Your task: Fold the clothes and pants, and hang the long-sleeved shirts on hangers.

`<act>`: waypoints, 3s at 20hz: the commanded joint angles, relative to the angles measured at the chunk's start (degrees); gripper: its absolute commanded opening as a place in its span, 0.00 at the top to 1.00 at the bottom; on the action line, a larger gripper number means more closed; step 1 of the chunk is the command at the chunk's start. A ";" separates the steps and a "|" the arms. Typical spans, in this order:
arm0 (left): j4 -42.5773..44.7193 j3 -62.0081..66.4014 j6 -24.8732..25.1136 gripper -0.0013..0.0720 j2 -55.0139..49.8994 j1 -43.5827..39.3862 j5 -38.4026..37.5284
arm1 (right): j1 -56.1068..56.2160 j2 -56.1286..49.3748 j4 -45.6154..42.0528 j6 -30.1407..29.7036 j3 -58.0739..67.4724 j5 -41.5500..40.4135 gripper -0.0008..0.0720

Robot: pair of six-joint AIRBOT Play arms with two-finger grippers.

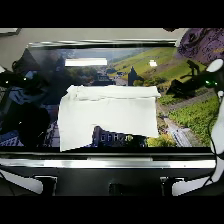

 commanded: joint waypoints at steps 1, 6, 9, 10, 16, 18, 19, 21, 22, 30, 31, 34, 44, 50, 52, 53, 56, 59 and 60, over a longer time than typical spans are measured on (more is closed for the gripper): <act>-3.23 -11.47 0.37 0.23 8.15 5.68 -0.28 | -6.19 11.34 3.91 -5.33 -20.37 -1.42 0.32; -3.21 -16.26 0.33 0.23 10.82 6.34 0.11 | -7.67 17.51 5.99 -10.29 -44.24 -6.54 0.32; -3.17 -16.26 0.37 0.23 10.80 6.03 0.11 | -7.67 17.46 6.71 -12.00 -50.05 -9.53 0.32; -3.08 -16.26 0.37 0.23 10.80 6.05 0.11 | -7.67 17.46 6.86 -12.37 -50.93 -10.49 0.32; -2.89 -16.26 0.37 0.23 10.73 6.03 0.13 | -7.67 15.17 15.41 -13.97 -52.11 -13.20 0.31; -2.89 -16.26 0.37 0.23 10.73 6.03 0.15 | -7.67 13.46 15.67 -13.75 -52.11 -13.22 0.31; -2.89 -16.26 0.37 0.23 10.73 6.03 0.13 | -7.67 12.85 15.67 -13.75 -52.11 -13.20 0.31; -2.89 -16.26 0.37 0.23 10.73 6.03 0.13 | -7.67 12.35 15.91 -13.75 -52.13 -13.51 0.31; -2.89 -16.26 0.37 0.23 10.73 6.03 0.15 | -7.67 12.35 16.50 -13.75 -52.13 -13.70 0.32; -2.93 -16.26 0.33 0.23 10.67 5.92 1.92 | -7.56 12.35 17.46 -13.33 -53.81 -13.99 0.47; -2.93 -16.26 0.35 0.23 10.67 5.84 1.92 | -7.56 12.35 17.57 -13.33 -54.16 -15.30 0.54; -2.89 -16.26 0.37 0.23 10.67 5.46 1.92 | -7.56 12.35 19.54 -14.21 -54.25 -17.05 0.78; -2.82 -26.62 2.23 0.23 12.41 4.70 0.92 | -7.69 16.26 6.36 -6.27 -50.34 -16.22 0.96; -9.92 -52.02 9.44 0.23 20.90 3.32 9.07 | -7.69 18.82 1.11 -3.30 -49.92 -14.91 0.96; -9.86 -55.65 9.49 0.23 21.07 1.99 10.16 | -7.69 19.15 1.20 -2.75 -49.92 -14.97 0.96; -9.88 -56.46 9.57 0.23 21.07 1.36 11.26 | -7.69 19.21 1.36 -2.75 -49.92 -14.86 0.96; -11.15 -56.68 10.27 0.23 20.92 -0.85 14.84 | -7.69 19.21 1.95 -2.78 -49.92 -14.05 0.96; -11.19 -56.68 10.25 0.23 20.63 -2.14 17.33 | -7.67 19.21 2.16 -2.78 -49.92 -13.75 0.96; -11.45 -56.68 10.27 0.23 20.61 -2.16 18.01 | -7.67 19.21 2.16 -2.78 -49.92 -13.60 0.96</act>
